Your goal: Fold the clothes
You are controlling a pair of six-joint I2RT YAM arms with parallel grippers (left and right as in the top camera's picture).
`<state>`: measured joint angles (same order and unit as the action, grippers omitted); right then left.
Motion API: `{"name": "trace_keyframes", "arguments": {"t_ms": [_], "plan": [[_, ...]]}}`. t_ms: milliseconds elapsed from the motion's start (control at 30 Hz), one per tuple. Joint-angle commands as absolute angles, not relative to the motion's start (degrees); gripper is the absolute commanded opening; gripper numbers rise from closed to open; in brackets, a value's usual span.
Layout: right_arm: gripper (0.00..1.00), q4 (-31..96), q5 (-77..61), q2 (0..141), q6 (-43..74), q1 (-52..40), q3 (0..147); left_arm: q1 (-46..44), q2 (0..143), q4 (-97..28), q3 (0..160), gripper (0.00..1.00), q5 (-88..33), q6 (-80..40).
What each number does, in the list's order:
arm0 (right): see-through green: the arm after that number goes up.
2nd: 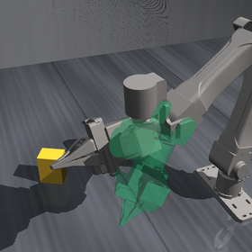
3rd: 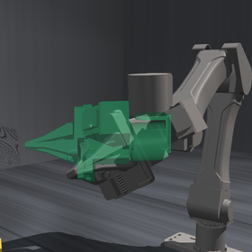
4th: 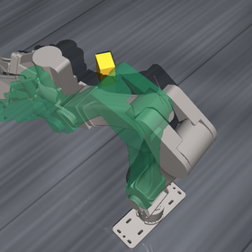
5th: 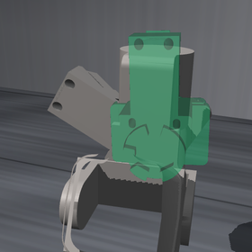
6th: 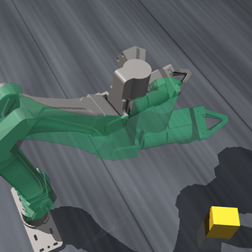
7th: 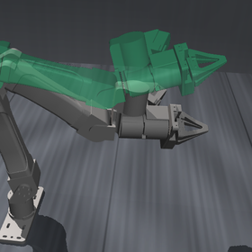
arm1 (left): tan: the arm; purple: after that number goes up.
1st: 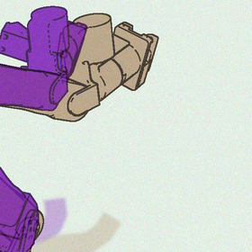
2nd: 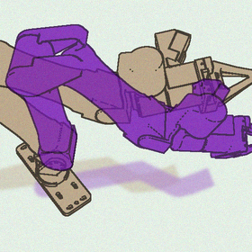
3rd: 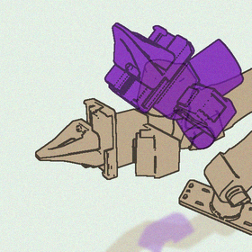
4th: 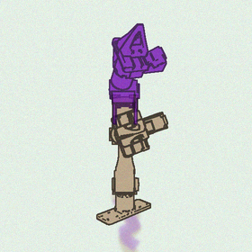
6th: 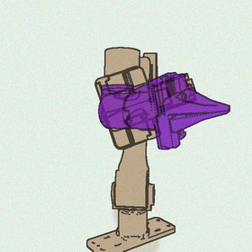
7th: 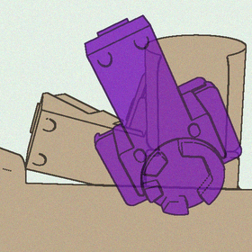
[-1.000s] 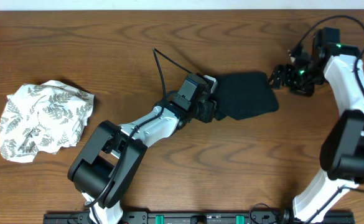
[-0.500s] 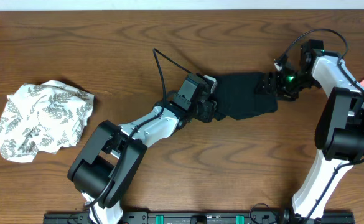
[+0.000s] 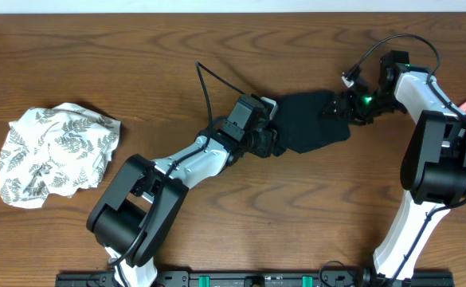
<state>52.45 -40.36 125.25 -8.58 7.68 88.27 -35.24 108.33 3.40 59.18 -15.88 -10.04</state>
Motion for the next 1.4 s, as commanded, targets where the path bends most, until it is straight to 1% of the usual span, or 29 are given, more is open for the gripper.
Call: {"name": "trace_keyframes", "arguments": {"t_ms": [0,67,100,133,167,233,267,333,533,600,700,733,833,900,933,1000,1133,1267,1367], "plan": [[0.43,52.2,-43.5,126.1,-10.3,7.2,88.2,-35.0,108.2,3.3,59.9,0.56,-15.0,-8.7],[0.43,52.2,-43.2,126.1,-10.3,7.2,88.2,-35.0,108.2,3.3,59.9,0.56,-15.0,-8.7],[0.53,52.3,-41.5,126.1,-10.2,7.2,88.2,-35.0,108.2,3.3,59.9,0.56,-15.0,-8.7],[0.7,52.3,-39.2,126.1,-9.8,7.2,88.2,-35.0,108.2,3.2,59.9,0.56,-15.0,-8.7],[0.78,52.3,-36.8,126.1,-9.6,7.3,88.2,-35.0,108.2,3.2,59.9,0.56,-15.0,-8.7],[0.87,52.3,-33.6,126.2,-9.3,7.7,88.2,-35.0,108.2,3.2,59.9,0.56,-15.0,-8.7],[0.89,52.3,-33.7,126.3,-9.6,7.9,88.2,-35.0,108.2,3.1,59.9,0.56,-15.0,-8.7],[0.89,52.4,-34.1,126.4,-10.5,8.3,88.2,-35.0,108.2,2.8,59.9,0.56,-15.0,-8.7],[0.89,50.6,-36.3,127.5,-10.8,7.5,88.1,-35.0,108.2,2.8,59.9,0.56,-15.0,-8.7],[0.83,50.0,-38.2,128.9,-10.8,7.1,88.1,-35.0,108.2,2.8,59.9,0.56,-14.9,-8.7],[0.67,50.1,-41.6,131.7,-10.8,6.7,88.1,-35.0,108.2,2.6,59.9,0.56,-14.9,-8.7],[0.58,50.3,-42.1,132.5,-10.8,6.6,88.1,-35.0,108.2,2.6,59.9,0.56,-14.9,-8.7],[0.39,51.0,-42.4,133.2,-10.8,6.8,88.1,-35.0,108.2,2.2,59.9,0.56,-15.0,-8.7],[0.21,51.4,-42.4,132.5,-10.8,7.2,88.1,-35.0,108.2,2.0,59.9,0.56,-15.0,-8.7],[0.13,51.9,-42.2,131.7,-10.8,7.6,88.1,-35.0,108.2,2.0,59.9,0.56,-15.0,-8.7],[0.02,53.0,-41.2,129.9,-10.8,8.2,88.1,-35.0,108.2,2.0,59.9,0.56,-15.0,-8.7],[0.01,55.7,-31.6,125.3,-9.2,7.8,88.1,-35.0,108.2,2.0,59.9,0.56,-15.0,-8.7],[0.01,55.9,-22.0,120.0,-4.5,6.1,88.1,-35.0,108.1,2.0,59.9,0.56,-15.0,-8.7],[0.01,56.1,-10.5,115.8,-1.4,4.4,88.3,-35.0,107.1,1.5,59.9,0.56,-15.0,-8.7]]}}
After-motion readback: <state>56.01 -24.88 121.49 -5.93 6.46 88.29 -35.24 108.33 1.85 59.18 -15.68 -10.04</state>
